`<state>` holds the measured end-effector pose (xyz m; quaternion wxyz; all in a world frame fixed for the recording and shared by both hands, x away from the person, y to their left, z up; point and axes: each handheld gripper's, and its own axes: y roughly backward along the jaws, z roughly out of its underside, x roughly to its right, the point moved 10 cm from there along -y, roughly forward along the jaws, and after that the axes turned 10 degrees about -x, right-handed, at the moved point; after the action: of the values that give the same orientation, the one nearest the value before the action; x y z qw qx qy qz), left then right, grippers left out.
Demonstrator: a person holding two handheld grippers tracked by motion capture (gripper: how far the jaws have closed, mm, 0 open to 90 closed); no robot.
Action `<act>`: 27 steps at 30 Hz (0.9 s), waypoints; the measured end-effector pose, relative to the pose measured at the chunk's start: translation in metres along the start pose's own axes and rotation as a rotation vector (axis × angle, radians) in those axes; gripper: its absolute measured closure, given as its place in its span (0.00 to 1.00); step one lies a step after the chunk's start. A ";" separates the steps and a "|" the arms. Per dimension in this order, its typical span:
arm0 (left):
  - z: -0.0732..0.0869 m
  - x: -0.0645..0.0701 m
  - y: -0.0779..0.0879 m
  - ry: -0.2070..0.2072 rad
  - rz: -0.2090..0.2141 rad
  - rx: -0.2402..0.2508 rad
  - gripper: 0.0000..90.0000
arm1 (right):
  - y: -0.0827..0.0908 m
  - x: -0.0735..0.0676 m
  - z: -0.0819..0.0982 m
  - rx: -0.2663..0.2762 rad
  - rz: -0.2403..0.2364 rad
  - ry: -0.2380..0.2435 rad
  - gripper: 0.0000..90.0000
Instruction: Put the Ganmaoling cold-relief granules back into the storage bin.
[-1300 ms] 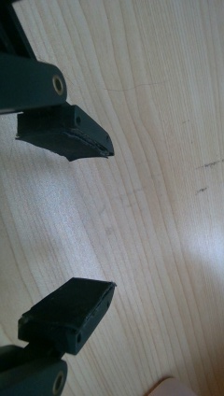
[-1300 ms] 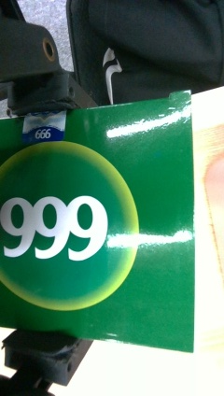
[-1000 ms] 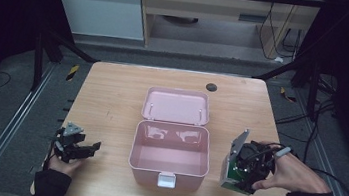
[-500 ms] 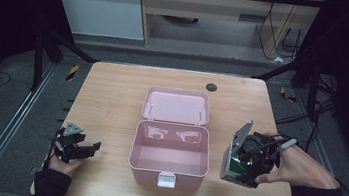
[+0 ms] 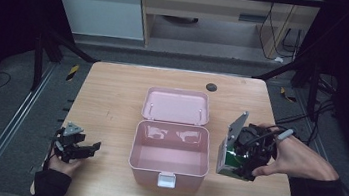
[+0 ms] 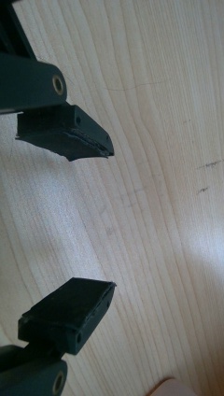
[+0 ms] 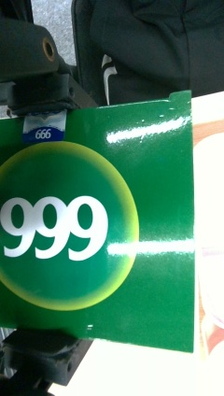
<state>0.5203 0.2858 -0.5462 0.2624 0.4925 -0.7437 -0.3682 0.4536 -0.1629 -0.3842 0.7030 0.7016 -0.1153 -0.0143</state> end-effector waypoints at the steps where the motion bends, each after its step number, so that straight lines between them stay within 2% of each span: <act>1: 0.000 0.000 0.000 -0.001 0.000 -0.001 0.31 | 0.001 0.000 -0.002 -0.001 -0.001 -0.002 0.18; 12: 0.000 0.000 0.000 0.004 0.002 0.001 0.31 | 0.004 0.005 -0.020 0.003 -0.011 0.043 0.18; 27: 0.000 0.000 0.001 0.005 0.004 0.005 0.31 | 0.012 0.009 -0.048 0.015 0.014 0.097 0.18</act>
<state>0.5203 0.2863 -0.5457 0.2638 0.4927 -0.7447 -0.3648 0.4694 -0.1169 -0.3705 0.7027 0.7058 -0.0860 0.0256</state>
